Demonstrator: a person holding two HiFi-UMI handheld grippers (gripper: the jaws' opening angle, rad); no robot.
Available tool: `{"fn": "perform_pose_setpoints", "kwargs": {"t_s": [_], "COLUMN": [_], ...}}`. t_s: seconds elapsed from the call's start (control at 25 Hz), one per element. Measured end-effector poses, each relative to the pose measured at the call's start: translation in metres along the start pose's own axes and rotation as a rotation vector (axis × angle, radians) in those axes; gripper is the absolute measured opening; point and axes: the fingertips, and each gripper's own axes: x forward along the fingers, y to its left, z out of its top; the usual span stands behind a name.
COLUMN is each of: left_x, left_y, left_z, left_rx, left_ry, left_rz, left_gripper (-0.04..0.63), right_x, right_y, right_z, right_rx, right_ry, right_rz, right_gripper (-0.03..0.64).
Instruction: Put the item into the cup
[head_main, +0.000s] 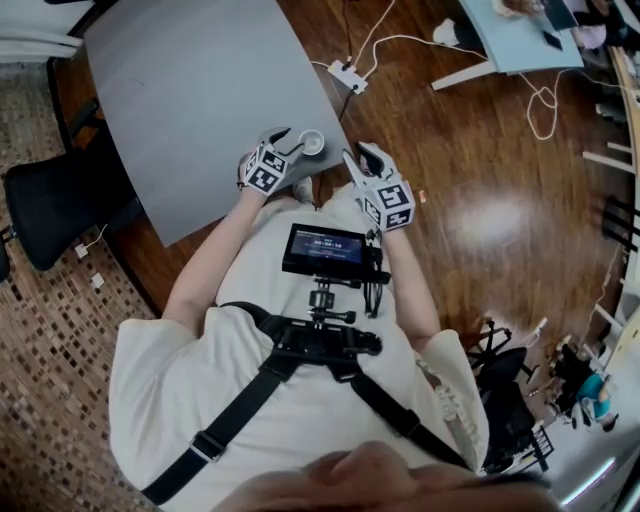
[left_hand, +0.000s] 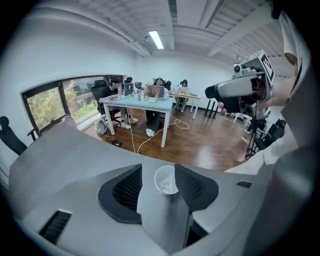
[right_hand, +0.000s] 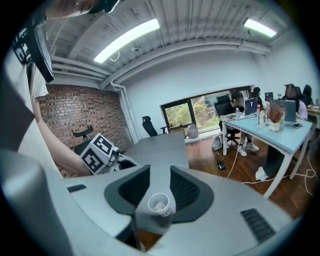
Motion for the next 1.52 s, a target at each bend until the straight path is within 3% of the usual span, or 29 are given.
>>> {"fn": "perform_pose_setpoints", "kwargs": {"t_s": [0.48, 0.72, 1.08, 1.28, 1.52], "left_x": [-0.089, -0.137, -0.155, -0.154, -0.154], "left_y": [0.026, 0.040, 0.048, 0.048, 0.050], "left_z": [0.013, 0.009, -0.002, -0.014, -0.038], "left_rx": [-0.197, -0.224, -0.336, -0.392, -0.480], "left_ry": [-0.305, -0.444, -0.499, -0.512, -0.513], "left_rz": [0.036, 0.115, 0.132, 0.114, 0.109], "left_gripper": [0.207, 0.204, 0.164, 0.130, 0.075], "right_x": [0.015, 0.020, 0.024, 0.023, 0.029], "right_y": [0.037, 0.046, 0.036, 0.032, 0.031], "right_z": [0.016, 0.029, 0.027, 0.026, 0.004], "right_rx": [-0.049, -0.068, -0.072, -0.090, -0.102], "right_ry": [-0.038, -0.064, -0.095, -0.151, -0.122], "right_rz": [0.045, 0.050, 0.039, -0.013, -0.046], "right_gripper": [0.166, 0.208, 0.229, 0.229, 0.229]}}
